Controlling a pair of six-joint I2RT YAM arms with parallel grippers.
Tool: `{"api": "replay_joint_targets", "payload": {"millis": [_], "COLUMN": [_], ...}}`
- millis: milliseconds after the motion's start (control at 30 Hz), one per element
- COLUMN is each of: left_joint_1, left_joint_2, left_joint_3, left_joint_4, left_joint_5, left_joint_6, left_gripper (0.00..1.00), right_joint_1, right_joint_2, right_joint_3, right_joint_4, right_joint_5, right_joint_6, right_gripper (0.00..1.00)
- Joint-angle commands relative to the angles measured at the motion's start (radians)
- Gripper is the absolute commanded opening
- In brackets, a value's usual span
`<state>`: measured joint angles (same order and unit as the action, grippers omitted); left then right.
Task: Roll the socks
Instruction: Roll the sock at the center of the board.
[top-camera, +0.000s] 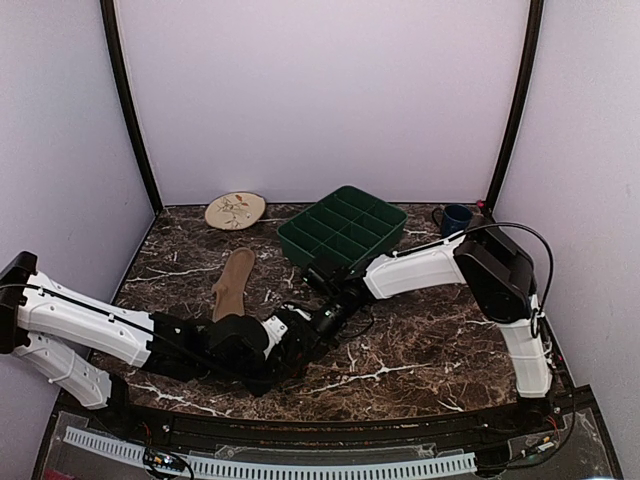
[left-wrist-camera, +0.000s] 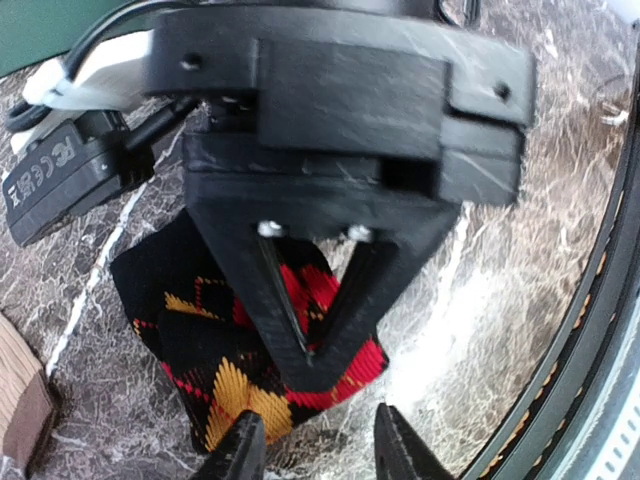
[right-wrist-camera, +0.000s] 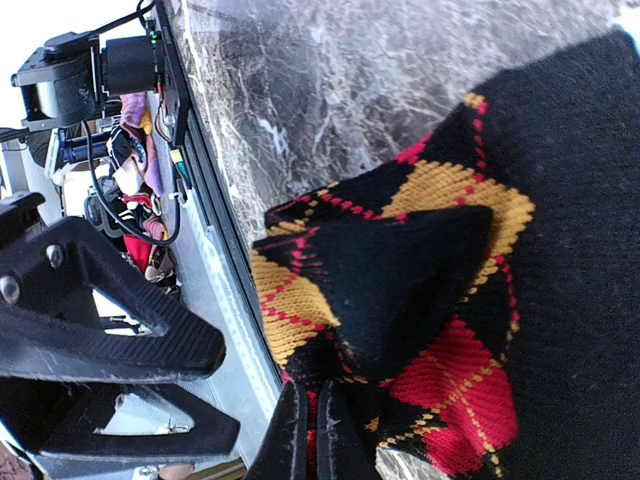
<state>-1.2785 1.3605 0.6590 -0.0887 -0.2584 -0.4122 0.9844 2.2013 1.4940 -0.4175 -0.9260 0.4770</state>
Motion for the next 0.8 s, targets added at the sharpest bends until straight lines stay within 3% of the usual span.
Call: {"api": "replay_joint_targets", "payload": {"millis": [0,300,767], "left_joint_1": [-0.033,-0.056,-0.057], "left_joint_2": [0.011,-0.026,0.112], "left_joint_3": [0.034,0.007,0.064], "left_joint_4": [-0.076,-0.052,-0.063], "left_joint_5": [-0.072,-0.055,-0.086], "left_joint_6": [0.103,0.276,0.366], "left_gripper": [0.36,0.32,0.44], "right_joint_1": [-0.013,-0.023,-0.024], "right_joint_2": [0.01,0.011,0.003], "right_joint_3": [0.003,0.01,0.007], "right_joint_4": [0.001,-0.031,-0.052], "right_joint_5": [-0.029,-0.044,-0.068], "right_joint_6": [-0.001,-0.021,-0.041], "right_gripper": [0.0,0.0,0.0]}}
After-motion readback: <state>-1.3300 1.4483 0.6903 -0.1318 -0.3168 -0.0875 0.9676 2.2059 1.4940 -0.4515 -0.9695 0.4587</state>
